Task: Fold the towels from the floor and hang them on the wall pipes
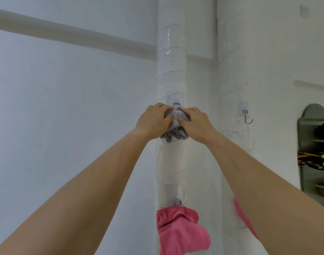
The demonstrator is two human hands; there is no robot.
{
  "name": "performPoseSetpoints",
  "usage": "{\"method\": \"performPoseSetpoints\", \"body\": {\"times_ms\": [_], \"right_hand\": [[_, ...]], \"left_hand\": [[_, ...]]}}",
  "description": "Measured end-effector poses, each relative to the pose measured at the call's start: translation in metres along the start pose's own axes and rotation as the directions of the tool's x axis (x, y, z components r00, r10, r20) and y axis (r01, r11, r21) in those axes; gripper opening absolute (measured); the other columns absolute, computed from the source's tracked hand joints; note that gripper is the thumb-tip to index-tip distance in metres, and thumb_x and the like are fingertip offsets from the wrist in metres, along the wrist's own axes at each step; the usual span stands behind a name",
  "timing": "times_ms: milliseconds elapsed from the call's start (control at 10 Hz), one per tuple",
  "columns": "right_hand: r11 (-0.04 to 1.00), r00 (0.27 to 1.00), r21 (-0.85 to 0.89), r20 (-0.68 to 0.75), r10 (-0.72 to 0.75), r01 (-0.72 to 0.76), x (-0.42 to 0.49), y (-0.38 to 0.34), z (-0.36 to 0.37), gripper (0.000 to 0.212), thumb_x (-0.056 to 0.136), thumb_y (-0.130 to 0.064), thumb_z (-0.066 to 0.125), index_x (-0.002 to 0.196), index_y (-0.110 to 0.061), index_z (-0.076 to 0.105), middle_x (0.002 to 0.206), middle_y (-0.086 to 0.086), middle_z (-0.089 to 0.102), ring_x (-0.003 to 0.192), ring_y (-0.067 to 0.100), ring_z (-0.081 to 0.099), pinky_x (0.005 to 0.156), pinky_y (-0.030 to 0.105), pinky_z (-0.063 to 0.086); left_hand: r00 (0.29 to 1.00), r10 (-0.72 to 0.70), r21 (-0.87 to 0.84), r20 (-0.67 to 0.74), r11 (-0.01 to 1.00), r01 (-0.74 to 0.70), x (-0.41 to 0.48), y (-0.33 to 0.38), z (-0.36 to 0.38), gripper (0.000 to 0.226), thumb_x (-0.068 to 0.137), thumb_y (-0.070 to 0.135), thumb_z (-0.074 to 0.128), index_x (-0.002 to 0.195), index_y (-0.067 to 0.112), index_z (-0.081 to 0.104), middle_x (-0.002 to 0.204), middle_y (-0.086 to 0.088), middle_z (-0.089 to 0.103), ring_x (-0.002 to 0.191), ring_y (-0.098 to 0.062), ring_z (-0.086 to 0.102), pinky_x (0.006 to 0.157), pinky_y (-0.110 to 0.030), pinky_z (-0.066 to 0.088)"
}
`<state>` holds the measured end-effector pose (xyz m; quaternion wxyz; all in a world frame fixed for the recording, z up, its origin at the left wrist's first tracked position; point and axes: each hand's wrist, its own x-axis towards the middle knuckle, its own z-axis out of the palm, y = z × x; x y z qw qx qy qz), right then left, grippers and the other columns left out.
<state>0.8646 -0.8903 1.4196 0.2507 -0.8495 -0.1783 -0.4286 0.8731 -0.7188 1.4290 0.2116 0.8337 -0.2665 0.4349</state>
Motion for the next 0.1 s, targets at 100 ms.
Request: {"method": "performPoseSetpoints", "body": {"times_ms": [100], "right_hand": [[0.996, 1.0, -0.086, 0.023, -0.004, 0.005, -0.0031, -0.0118, -0.0194, 0.039, 0.098, -0.043, 0.037, 0.129, -0.029, 0.056, 0.134, 0.004, 0.054, 0.125, 0.035, 0.047, 0.106, 0.047, 0.038]], "left_hand": [[0.999, -0.025, 0.08, 0.036, 0.997, 0.022, -0.0017, 0.008, -0.0203, 0.05, 0.098, 0.043, 0.043, 0.144, 0.026, 0.048, 0.145, -0.001, 0.05, 0.131, -0.025, 0.043, 0.107, -0.046, 0.041]]}}
